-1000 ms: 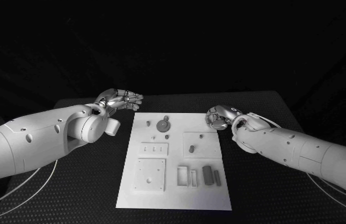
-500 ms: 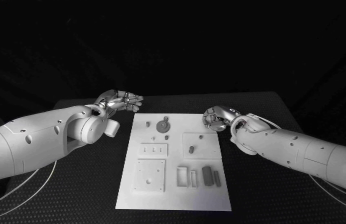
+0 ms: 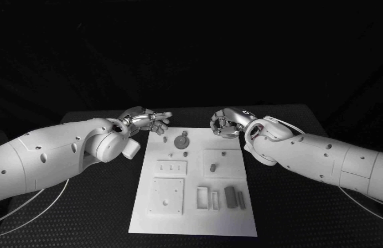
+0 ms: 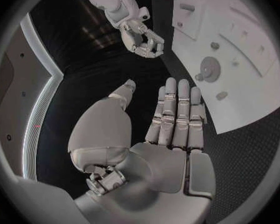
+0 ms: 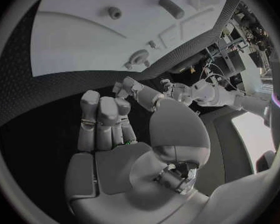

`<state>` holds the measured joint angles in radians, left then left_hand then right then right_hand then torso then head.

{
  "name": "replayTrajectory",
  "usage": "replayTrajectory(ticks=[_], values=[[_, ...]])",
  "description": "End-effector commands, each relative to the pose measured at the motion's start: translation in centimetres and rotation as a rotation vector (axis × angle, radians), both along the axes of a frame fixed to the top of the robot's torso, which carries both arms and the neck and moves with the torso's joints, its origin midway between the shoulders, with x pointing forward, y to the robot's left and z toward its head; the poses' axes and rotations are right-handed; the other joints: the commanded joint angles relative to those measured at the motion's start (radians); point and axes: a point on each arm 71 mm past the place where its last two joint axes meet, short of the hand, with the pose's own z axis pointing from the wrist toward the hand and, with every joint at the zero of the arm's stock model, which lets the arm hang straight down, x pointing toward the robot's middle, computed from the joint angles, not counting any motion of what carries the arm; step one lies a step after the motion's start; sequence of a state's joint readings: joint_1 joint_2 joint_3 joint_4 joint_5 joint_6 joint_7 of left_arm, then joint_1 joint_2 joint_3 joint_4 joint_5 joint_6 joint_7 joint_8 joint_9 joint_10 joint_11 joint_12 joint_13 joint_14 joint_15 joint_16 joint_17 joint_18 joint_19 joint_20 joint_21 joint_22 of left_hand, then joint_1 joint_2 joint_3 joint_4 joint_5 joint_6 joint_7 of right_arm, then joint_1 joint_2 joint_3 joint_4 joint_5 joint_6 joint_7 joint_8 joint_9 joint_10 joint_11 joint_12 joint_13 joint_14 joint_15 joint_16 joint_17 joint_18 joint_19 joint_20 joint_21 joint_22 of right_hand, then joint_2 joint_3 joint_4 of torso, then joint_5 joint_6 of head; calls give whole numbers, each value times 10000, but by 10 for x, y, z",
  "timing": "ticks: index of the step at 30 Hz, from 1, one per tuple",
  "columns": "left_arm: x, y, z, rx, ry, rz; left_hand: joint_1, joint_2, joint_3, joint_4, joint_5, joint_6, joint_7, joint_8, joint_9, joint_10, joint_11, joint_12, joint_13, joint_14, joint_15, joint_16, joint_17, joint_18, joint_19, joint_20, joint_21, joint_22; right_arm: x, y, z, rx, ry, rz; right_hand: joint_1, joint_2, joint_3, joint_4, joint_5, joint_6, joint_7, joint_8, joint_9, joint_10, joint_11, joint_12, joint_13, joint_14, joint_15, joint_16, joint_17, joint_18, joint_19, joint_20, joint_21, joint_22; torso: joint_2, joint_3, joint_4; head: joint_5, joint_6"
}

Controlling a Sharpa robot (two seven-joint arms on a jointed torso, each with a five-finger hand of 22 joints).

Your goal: Assemble the parts on the task board

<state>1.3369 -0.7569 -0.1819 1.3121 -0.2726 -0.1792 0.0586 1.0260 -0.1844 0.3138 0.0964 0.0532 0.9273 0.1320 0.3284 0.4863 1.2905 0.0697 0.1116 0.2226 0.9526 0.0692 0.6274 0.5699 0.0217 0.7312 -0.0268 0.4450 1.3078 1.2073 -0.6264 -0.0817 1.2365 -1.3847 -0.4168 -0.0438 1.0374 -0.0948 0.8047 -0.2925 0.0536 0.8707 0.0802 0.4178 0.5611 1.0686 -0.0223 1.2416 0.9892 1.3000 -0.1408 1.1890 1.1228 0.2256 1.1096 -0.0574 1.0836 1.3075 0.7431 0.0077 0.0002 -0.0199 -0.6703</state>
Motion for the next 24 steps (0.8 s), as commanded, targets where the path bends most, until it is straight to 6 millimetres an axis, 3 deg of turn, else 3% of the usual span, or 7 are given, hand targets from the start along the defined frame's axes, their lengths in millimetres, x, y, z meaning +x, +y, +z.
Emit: replayTrajectory(ticks=[1, 2, 9, 15, 24], values=[[-3, -9, -2, 725, 181, -460, -148, -103, 47, 320, -43, 79, -3, 9, 16, 55, 7, -3, 24, 13, -25, 76, 23, 132, 7, -62, 60, 192, -4, 13, 2, -317, 79, 94, -54, -31, 65, 14, -49, 2021, -156, 35, 21, -148, -218, -1, -11, 27, -75, 16, 14, 362, 20, -23, 31, 66, -61, -35, -33, 94, 17], [-4, -12, -2, 754, 176, -437, -78, -189, 117, 493, -36, 69, 2, -12, 19, 51, 11, -24, 39, -8, -25, 92, 37, 141, -7, -66, 78, 201, -6, 18, 3, -285, 89, 214, -54, -32, 65, 14, -49, 2021, -156, 35, 22, -147, -219, -1, -11, 28, -75, 16, 14, 362, 21, -23, 31, 66, -69, -43, -33, 117, 21], [-9, -33, -4, 813, 395, -834, -25, -255, 135, 582, -45, -80, 61, -105, -15, -76, 67, -106, 17, -32, -17, 94, 42, 139, -13, -58, 95, 208, -15, 44, 5, -170, 120, 720, -54, -32, 67, 16, -49, 2022, -157, 35, 25, -144, -219, -1, -11, 30, -75, 16, 13, 362, 23, -24, 31, 65, -126, -74, 16, 288, -13], [-14, -44, -5, 872, 450, -1256, 111, -301, 155, 834, -40, -83, 80, -125, -8, -85, 77, -137, 42, -78, 1, 109, 59, 136, -59, -38, 130, 214, -20, 56, 7, -79, 103, 987, -55, -36, 75, 19, -49, 2024, -158, 36, 38, -134, -221, -3, -14, 38, -77, 16, 12, 362, 31, -29, 32, 62, -103, -84, 1, 398, -1], [-19, -51, -7, 1256, 638, -1645, 251, -271, 81, 980, -41, -65, 73, -125, 6, -83, 71, -155, 67, -114, 15, 115, 69, 134, -99, -24, 163, 217, -25, 67, 9, 52, 79, 1255, -57, -42, 89, 21, -49, 2026, -161, 36, 55, -122, -224, -8, -17, 48, -81, 15, 9, 362, 42, -36, 33, 57, -93, -60, -24, 397, -42]])
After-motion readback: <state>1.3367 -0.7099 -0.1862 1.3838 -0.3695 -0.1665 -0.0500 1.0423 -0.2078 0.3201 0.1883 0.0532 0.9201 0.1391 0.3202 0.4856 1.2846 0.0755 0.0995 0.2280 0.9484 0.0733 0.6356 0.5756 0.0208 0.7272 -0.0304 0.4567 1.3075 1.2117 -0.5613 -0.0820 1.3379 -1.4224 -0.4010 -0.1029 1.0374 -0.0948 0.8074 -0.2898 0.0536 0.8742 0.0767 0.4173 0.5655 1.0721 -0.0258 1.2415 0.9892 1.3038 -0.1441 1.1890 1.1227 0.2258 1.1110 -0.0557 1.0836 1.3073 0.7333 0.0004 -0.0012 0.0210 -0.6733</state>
